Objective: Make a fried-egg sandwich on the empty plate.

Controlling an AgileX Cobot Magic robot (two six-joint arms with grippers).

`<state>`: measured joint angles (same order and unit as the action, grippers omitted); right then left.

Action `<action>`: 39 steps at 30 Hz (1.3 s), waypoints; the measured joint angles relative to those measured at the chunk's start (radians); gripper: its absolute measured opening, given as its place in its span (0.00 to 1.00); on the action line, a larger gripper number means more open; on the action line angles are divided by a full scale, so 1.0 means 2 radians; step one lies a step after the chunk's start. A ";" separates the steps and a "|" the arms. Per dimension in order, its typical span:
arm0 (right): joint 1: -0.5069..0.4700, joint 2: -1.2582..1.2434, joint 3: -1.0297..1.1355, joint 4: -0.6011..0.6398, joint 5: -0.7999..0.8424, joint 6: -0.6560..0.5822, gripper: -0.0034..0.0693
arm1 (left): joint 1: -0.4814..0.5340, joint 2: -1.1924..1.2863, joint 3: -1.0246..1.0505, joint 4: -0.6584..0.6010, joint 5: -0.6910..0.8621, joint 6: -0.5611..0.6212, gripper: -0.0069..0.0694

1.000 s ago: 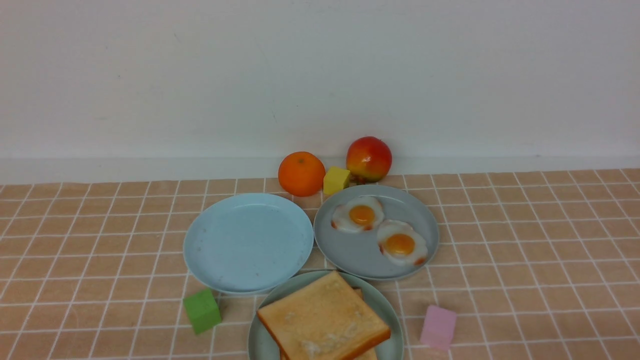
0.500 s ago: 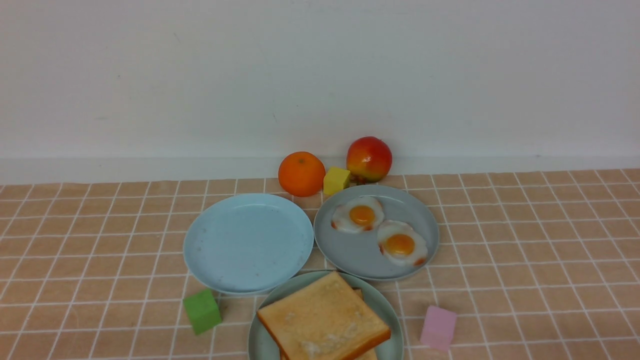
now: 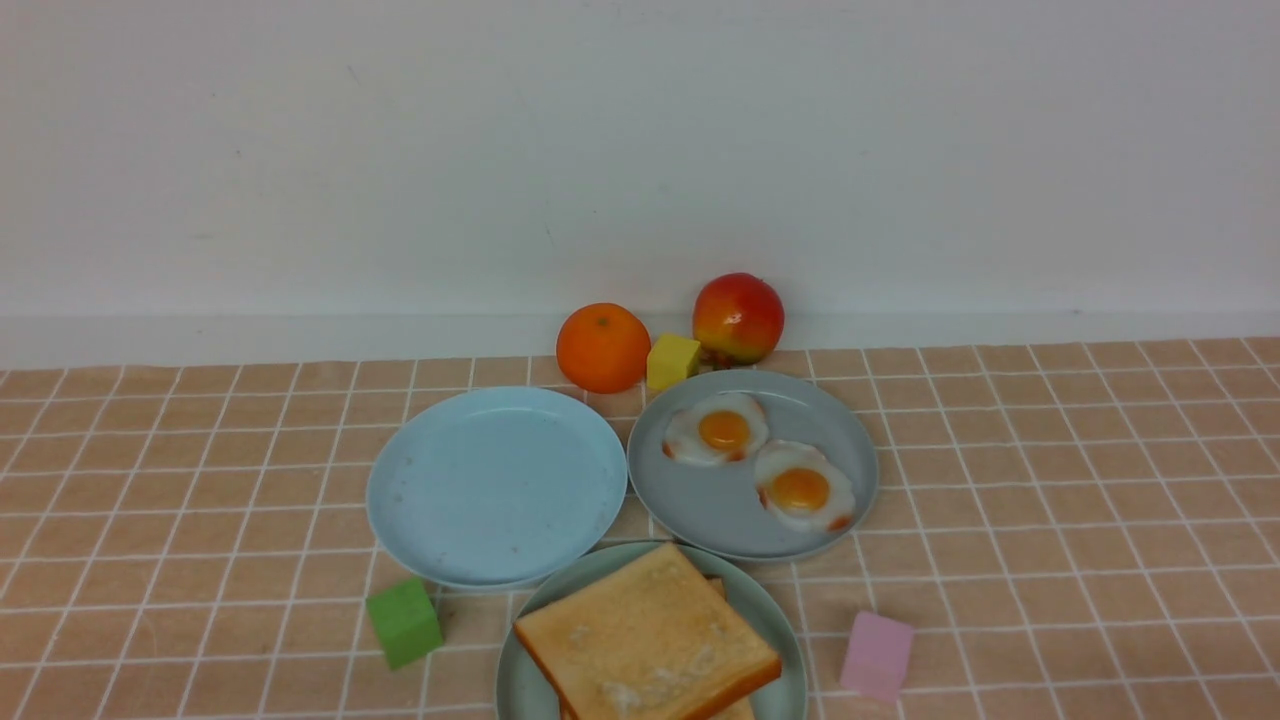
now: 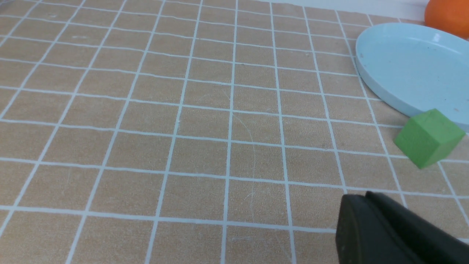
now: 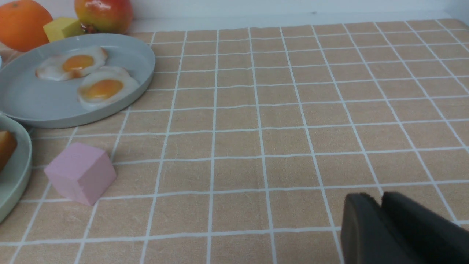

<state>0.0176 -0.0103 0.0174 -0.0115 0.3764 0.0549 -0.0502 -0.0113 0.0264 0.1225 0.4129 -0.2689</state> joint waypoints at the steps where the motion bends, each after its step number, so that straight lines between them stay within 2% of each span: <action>1: 0.000 0.000 0.000 0.000 0.000 0.000 0.18 | 0.000 0.000 0.000 0.000 0.000 0.000 0.11; 39: 0.000 0.000 0.000 0.000 0.000 0.000 0.24 | 0.000 0.000 0.000 0.000 0.000 0.000 0.11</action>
<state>0.0176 -0.0103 0.0174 -0.0107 0.3764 0.0543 -0.0502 -0.0113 0.0264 0.1225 0.4129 -0.2689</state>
